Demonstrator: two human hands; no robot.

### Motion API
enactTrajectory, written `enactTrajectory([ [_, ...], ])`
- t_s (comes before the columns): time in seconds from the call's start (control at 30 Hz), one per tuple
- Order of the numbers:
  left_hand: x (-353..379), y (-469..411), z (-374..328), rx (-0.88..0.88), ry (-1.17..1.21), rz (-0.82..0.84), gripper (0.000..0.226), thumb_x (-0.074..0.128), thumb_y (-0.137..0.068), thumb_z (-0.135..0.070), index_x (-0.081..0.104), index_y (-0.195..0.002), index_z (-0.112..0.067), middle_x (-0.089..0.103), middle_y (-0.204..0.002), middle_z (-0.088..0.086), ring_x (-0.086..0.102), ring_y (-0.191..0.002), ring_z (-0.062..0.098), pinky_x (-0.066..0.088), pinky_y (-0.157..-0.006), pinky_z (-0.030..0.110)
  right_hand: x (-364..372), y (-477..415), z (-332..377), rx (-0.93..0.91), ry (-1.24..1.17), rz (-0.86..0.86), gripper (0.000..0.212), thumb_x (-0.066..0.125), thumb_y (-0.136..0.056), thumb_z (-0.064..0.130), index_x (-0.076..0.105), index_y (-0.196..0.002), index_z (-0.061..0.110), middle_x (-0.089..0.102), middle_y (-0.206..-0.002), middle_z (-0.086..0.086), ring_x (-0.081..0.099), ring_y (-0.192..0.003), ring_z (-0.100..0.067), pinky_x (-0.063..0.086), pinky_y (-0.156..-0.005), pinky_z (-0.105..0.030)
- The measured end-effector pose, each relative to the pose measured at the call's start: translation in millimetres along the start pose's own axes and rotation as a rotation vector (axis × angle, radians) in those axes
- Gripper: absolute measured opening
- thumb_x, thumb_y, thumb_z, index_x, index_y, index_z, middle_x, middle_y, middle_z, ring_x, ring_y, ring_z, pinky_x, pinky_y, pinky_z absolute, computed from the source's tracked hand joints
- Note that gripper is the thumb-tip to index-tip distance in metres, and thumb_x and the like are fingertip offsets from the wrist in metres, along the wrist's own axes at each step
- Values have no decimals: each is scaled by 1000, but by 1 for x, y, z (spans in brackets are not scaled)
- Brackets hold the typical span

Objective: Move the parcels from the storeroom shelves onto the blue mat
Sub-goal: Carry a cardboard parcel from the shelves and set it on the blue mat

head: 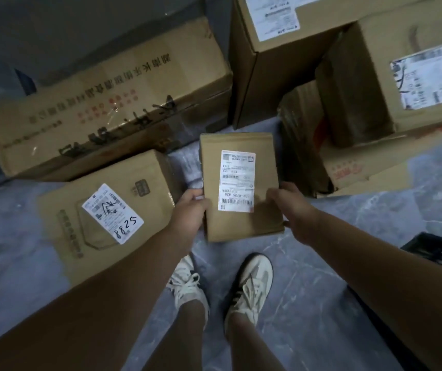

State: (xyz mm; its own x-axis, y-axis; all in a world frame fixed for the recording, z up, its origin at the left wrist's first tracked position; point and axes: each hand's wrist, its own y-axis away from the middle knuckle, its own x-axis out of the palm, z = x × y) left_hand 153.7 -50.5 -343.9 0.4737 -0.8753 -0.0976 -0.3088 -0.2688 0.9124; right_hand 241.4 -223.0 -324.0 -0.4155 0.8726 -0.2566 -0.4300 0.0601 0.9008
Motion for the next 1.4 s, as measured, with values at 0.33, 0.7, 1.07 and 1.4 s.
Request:
enactTrajectory([
  [0.33,-27,253,-157,273,152,95,10,62,-93,-17,67,-100,-22,70,-105,2,67,-95,19,53,-86,30,-108,251,178,-397,130,-89,38,56,-82,20,56,-120,22,62,-97,2,58,-86,-12,48,-70,-29],
  [0.7,-64,517,-285,855,162,114,76,88,-54,-51,49,-119,-44,49,-137,-8,52,-124,29,55,-87,50,-200,523,292,-763,129,94,43,54,-77,38,48,-115,56,63,-108,10,61,-87,-18,46,-66,-33],
  [1.07,-66,613,-324,741,267,202,69,89,-45,-60,41,-93,-45,54,-127,6,53,-113,30,56,-69,61,-223,606,305,-1023,-37,153,63,79,-70,20,54,-103,67,55,-118,18,59,-99,-7,53,-61,-26],
  [1.4,-14,660,-348,758,551,351,106,93,-42,-43,32,-128,-27,57,-123,8,58,-112,30,53,-72,68,-214,613,295,-872,-581,340,114,90,-43,56,30,-139,42,56,-135,-5,55,-120,-31,50,-88,-62],
])
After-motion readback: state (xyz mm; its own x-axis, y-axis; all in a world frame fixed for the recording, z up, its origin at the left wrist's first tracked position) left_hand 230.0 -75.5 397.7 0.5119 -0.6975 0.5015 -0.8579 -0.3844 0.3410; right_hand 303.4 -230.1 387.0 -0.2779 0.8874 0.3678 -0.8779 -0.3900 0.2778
